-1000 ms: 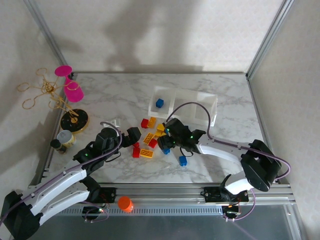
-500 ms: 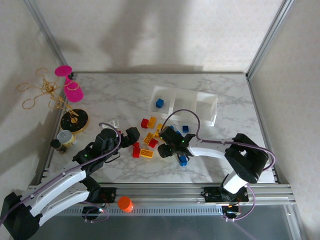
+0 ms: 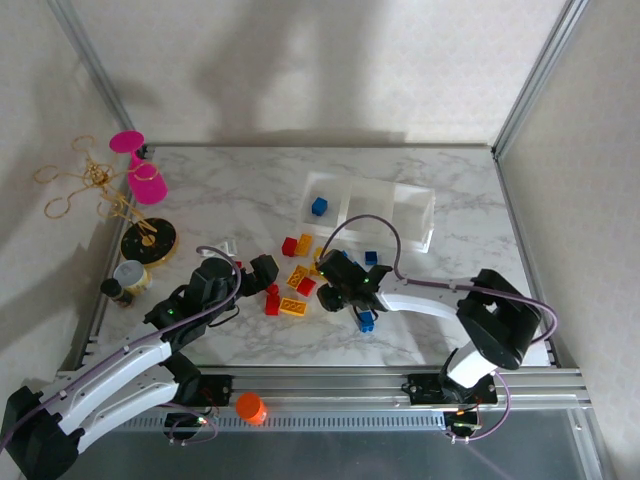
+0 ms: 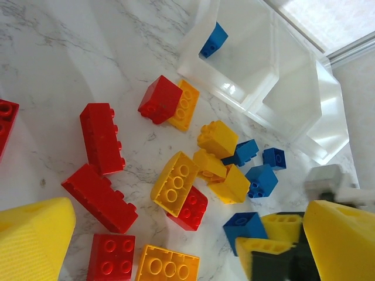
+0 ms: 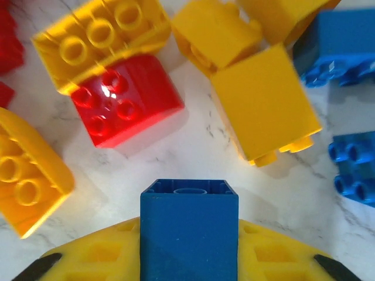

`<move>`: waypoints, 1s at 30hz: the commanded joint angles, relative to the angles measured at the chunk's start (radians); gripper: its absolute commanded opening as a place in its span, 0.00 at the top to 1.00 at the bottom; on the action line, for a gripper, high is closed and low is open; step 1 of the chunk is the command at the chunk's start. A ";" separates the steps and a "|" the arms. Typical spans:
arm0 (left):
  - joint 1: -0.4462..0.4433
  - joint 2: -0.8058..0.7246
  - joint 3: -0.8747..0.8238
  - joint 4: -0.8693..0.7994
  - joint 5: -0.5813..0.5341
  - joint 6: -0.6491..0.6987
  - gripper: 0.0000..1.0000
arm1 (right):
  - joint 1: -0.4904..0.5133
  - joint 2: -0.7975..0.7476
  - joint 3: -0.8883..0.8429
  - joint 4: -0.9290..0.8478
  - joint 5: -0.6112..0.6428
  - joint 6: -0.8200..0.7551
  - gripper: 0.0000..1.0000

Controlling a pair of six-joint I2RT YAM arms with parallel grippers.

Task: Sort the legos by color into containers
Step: Pick up the lego from the bottom-center of the table, then place the lego in the container.

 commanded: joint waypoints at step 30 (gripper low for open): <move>0.127 0.205 0.211 0.107 -0.089 0.095 0.00 | -0.280 0.627 0.878 -0.059 0.235 0.074 0.69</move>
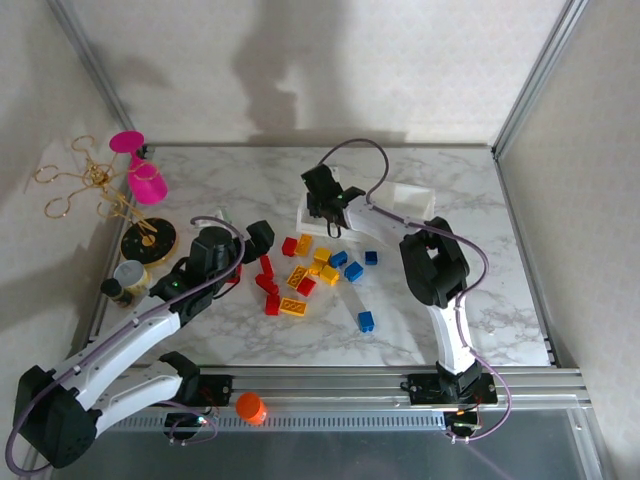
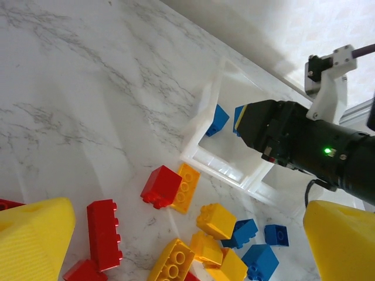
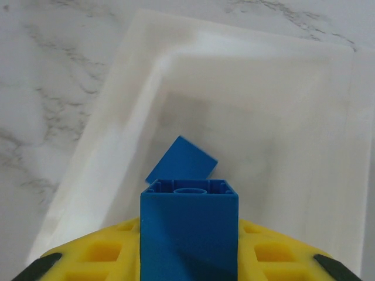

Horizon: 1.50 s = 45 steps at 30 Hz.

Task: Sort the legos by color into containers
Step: Place the lego in the container, then pick up the lego from the center of the table.

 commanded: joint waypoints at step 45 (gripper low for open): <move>-0.117 -0.101 -0.157 0.055 0.117 -0.135 0.00 | 0.033 -0.650 -0.859 0.117 -0.183 0.029 0.25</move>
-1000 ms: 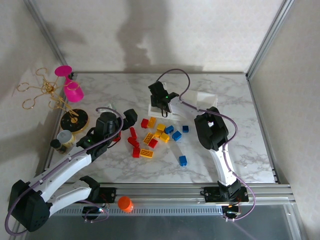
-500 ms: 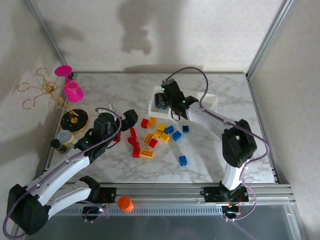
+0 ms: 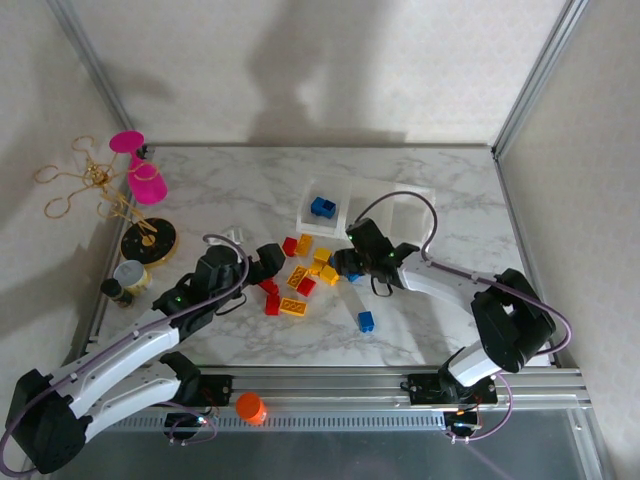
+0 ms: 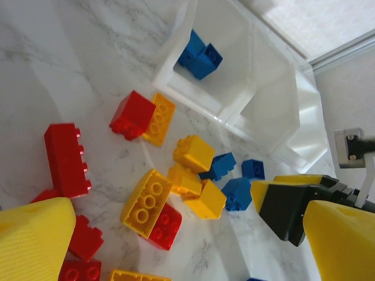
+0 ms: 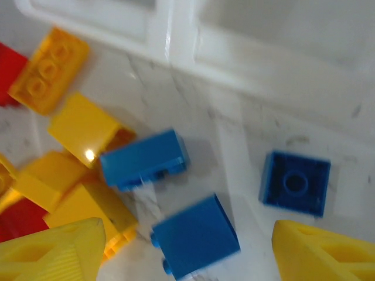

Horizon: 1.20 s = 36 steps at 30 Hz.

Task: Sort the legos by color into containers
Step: Pick up the lego from the center of the table.

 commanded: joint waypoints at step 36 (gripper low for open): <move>-0.036 -0.029 0.000 0.001 -0.081 -0.011 0.00 | 0.038 0.043 -0.012 0.032 0.043 -0.084 0.56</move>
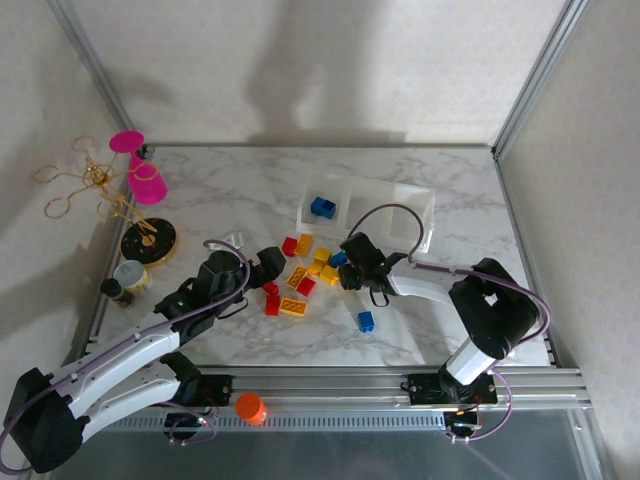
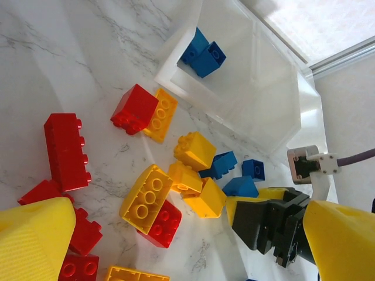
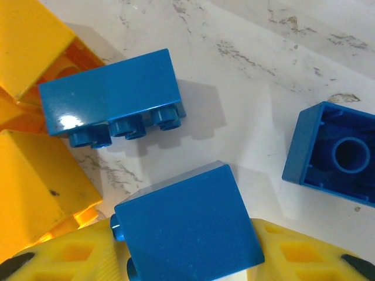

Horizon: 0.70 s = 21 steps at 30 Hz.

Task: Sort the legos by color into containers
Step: Pick up the lego from the center of the table, then place the lego in the container.

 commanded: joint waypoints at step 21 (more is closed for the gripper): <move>0.105 0.103 0.210 -0.019 -0.057 0.166 0.00 | -0.057 0.295 0.648 -0.095 0.075 -0.039 0.53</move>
